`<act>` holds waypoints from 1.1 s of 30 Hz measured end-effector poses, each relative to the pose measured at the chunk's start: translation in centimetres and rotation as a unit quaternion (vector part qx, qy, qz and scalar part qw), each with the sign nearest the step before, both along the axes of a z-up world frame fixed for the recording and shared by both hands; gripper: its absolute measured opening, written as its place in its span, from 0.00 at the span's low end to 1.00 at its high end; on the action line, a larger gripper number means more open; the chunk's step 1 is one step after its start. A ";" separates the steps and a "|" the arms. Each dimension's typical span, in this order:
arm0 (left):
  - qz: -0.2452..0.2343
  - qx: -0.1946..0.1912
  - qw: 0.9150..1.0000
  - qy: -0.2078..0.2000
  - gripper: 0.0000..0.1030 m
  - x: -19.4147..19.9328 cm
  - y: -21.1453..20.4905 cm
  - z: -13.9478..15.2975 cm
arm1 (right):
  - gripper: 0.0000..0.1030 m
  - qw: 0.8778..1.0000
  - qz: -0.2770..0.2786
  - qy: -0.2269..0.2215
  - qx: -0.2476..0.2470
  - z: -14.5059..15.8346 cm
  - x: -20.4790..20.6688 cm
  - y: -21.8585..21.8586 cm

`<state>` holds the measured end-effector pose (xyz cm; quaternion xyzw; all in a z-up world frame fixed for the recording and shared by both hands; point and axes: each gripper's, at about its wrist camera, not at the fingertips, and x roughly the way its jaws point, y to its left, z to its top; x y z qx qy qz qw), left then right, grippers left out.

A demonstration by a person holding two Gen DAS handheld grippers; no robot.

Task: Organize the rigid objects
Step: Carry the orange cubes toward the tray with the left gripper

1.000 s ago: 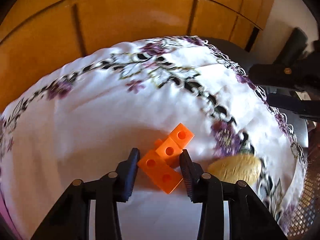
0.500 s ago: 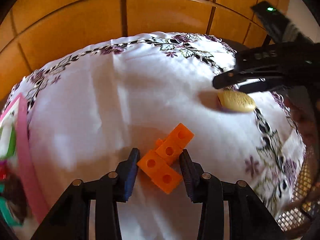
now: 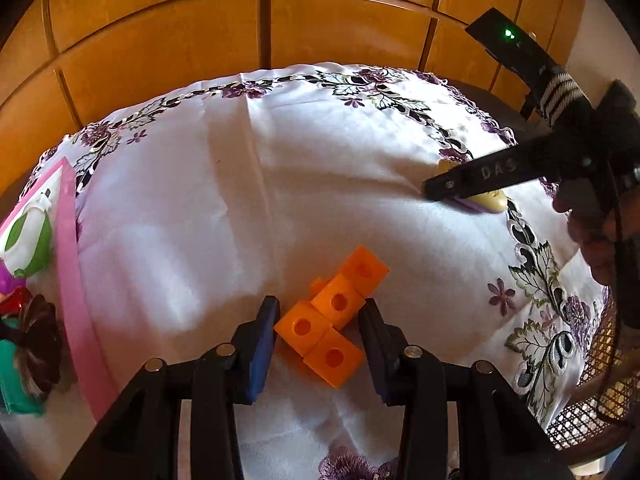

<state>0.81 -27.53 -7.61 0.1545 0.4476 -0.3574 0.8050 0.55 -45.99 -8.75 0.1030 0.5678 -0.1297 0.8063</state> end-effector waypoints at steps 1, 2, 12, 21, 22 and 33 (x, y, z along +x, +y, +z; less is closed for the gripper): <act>0.001 0.000 1.000 -0.001 0.40 0.0 0.0 0.0 | 0.42 1.000 0.006 -0.007 0.001 0.2 -0.2 0.3; 0.000 0.000 1.000 -0.001 0.40 0.0 0.0 0.0 | 0.42 1.000 0.013 -0.009 0.009 0.1 -0.2 0.5; 0.008 -0.013 1.000 -0.002 0.40 -0.1 0.9 0.6 | 0.45 0.995 0.094 -0.029 0.011 -0.7 0.0 4.4; 0.024 -0.059 0.998 -0.010 0.40 -0.5 3.4 3.6 | 0.42 0.991 0.125 -0.036 -0.041 -1.0 -0.1 5.6; 0.027 -0.064 0.998 -0.010 0.40 -0.6 3.7 4.1 | 0.42 0.990 0.128 -0.037 -0.046 -1.0 -0.2 5.8; 0.124 -0.120 0.984 -0.044 0.40 0.3 12.6 8.7 | 0.42 0.988 0.136 -0.044 -0.059 -0.5 -0.2 5.9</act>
